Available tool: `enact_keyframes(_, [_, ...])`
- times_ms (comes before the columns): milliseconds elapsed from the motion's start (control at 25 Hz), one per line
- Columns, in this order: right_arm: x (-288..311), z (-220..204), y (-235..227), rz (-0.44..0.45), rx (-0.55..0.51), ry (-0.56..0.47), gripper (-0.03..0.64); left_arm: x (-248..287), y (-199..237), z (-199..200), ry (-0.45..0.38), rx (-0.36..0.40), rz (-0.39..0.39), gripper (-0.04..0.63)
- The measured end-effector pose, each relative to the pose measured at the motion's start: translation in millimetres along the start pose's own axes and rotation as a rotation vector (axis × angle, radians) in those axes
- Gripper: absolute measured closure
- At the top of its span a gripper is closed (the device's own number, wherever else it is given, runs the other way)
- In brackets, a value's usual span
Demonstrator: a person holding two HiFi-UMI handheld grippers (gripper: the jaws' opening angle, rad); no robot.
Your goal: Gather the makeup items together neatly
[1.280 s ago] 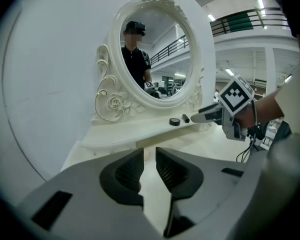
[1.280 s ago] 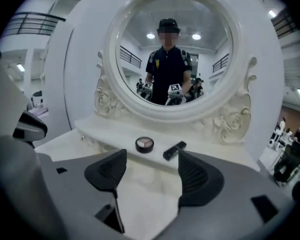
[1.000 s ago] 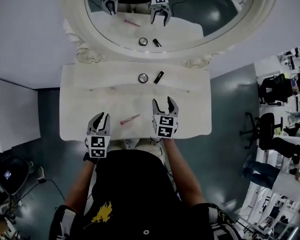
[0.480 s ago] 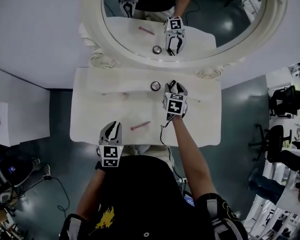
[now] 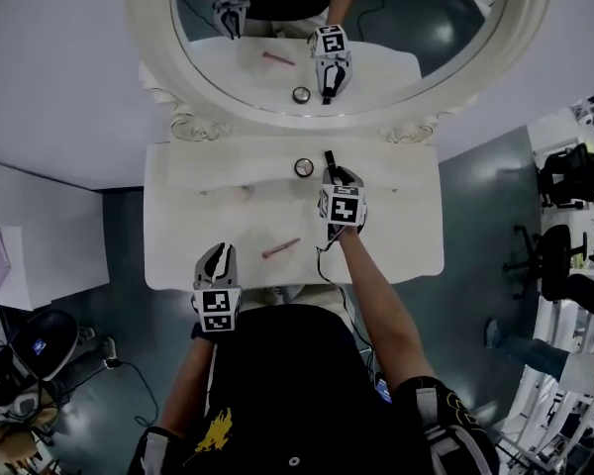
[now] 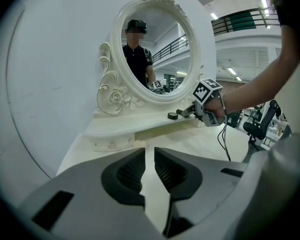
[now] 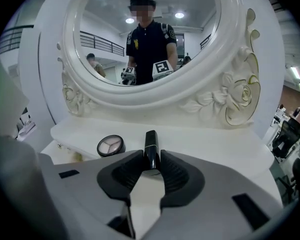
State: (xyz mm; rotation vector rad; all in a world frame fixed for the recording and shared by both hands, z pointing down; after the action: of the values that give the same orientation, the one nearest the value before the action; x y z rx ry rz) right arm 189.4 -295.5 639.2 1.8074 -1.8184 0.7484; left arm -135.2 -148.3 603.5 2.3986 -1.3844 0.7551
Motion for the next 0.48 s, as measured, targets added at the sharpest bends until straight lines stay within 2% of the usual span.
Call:
enact_keyframes(160, [-1, 0, 9, 0.017, 0.006, 0.001, 0.497, 2, -2, 1, -0.002, 0.011, -0.011, 0.528])
enact_keyframes(240, [-1, -1, 14, 0.028, 0.063, 0.002, 0.497, 3, -1, 2, -0.004, 0.012, -0.016, 0.528])
enact_keyframes(360, [-1, -4, 18, 0.042, 0.205, -0.009, 0.497, 2, 2, 2, -0.006, 0.009, -0.018, 0.528])
enact_keyframes(480, [-2, -6, 23, 0.039, 0.239, -0.018, 0.497, 1, 5, -1, -0.005, 0.012, -0.019, 0.528])
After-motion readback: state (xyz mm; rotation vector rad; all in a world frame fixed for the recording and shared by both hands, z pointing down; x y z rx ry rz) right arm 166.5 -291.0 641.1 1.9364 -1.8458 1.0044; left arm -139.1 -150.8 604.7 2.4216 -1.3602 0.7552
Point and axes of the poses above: the fingertips, and each gripper's own axes: x forward along the fingers, y to its left, z out of its top, the point moved 8 cm from there along -x, backward along the fingers, and after that the axes turned 2 degrees about x, right-handed, at the moved point
